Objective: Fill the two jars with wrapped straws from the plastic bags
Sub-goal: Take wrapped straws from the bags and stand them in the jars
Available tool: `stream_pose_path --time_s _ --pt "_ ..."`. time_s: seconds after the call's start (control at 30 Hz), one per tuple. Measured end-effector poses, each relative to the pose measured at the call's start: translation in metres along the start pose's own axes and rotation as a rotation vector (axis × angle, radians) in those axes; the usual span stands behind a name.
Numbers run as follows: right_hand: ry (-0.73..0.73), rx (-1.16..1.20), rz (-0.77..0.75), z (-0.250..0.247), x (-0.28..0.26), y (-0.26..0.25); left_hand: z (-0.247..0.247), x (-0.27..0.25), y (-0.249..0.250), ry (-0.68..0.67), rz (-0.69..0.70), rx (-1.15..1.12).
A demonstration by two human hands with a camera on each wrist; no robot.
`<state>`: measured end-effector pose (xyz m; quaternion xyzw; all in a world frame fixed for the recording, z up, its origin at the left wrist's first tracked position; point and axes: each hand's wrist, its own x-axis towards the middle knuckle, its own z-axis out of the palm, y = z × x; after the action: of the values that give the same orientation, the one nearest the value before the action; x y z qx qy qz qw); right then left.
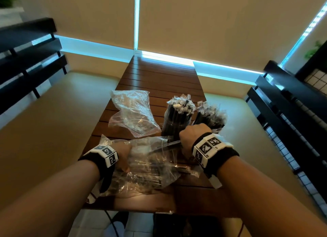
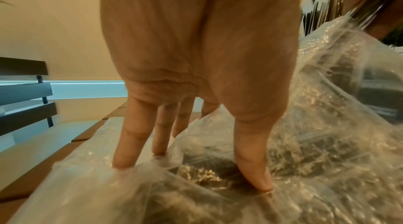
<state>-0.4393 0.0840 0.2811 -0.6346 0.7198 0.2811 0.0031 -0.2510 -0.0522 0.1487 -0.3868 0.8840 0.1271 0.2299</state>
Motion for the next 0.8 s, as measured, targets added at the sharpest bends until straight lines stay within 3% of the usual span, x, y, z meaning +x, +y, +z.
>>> stream_pose_path --time_s 0.1,0.37,0.5,0.63,0.73,0.8 --pt "-0.011 -0.035 0.054 -0.029 -0.025 0.019 0.001 -0.002 0.001 0.013 -0.012 -0.004" --pt "0.13 -0.063 0.232 -0.071 -0.089 0.065 0.001 -0.018 0.008 0.041 -0.023 0.073" --pt "0.341 0.094 0.301 -0.073 -0.1 0.073 -0.024 -0.035 0.021 0.174 0.036 0.02" --pt "0.513 0.46 0.29 -0.052 -0.083 0.05 -0.088 -0.077 0.054 0.399 0.372 -0.39" --pt "0.58 0.655 0.278 -0.038 -0.062 0.025 -0.133 -0.112 0.083 0.411 0.6 -0.975" --pt "0.68 0.787 0.259 -0.036 -0.05 0.009 -0.153 -0.122 0.096 0.398 0.654 -1.389"
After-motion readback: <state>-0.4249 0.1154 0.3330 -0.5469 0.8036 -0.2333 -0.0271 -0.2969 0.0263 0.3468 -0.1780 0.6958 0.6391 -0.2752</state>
